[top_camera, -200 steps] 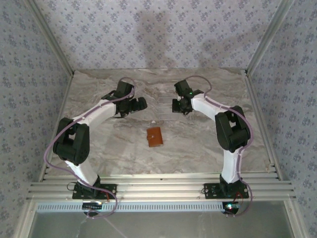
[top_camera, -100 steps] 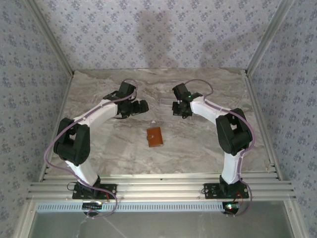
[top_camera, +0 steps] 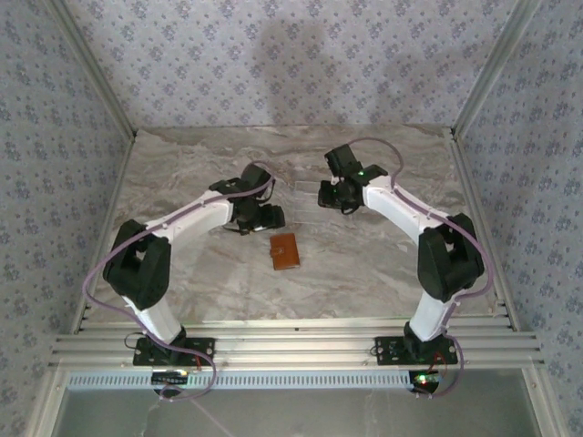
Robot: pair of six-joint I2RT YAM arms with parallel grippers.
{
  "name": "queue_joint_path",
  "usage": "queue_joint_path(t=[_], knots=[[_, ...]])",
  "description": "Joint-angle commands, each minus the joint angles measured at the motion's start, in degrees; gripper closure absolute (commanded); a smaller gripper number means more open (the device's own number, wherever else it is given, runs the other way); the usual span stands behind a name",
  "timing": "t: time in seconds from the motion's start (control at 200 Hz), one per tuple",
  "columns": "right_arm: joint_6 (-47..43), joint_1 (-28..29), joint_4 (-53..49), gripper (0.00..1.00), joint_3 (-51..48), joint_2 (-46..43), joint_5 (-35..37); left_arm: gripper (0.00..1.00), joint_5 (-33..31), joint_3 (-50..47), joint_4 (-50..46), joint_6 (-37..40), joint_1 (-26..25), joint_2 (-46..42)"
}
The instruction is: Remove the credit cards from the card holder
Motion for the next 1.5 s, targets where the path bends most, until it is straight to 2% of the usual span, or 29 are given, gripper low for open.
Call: queue_joint_path(t=[0.0, 0.25, 0.7, 0.864, 1.104, 1.264, 1.494], knots=[[-0.6, -0.1, -1.8, 0.71, -1.8, -3.2, -3.8, 0.31, -1.1, 0.3, -3.7, -4.2, -2.4, 1.6], [-0.2, -0.1, 1.8, 0.69, -6.7, -5.8, -8.0, 0.37, -0.2, 0.3, -3.7, -5.9, -5.8, 5.6], [0.7, 0.4, 4.5, 0.69, -12.8, -6.7, -9.6, 0.41, 1.1, -1.6, -2.1, -5.5, -6.0, 9.1], [1.2, 0.4, 5.0, 0.69, -13.1, -6.6, -10.4, 0.5, 1.9, -2.5, -2.1, -5.0, -6.2, 9.0], [1.9, 1.0, 5.3, 0.69, -13.5, -6.6, -13.5, 0.6, 2.6, -4.2, 1.2, -2.6, -6.9, 6.3], [3.2, 1.7, 7.1, 0.66, -15.6, -6.0, -18.3, 0.62, 4.9, -3.7, 2.7, 1.5, -8.1, 5.4], [4.4, 3.6, 8.1, 0.62, -18.4, -4.1, -18.1, 0.63, 7.8, -1.8, 2.5, 4.9, -10.0, 6.5]])
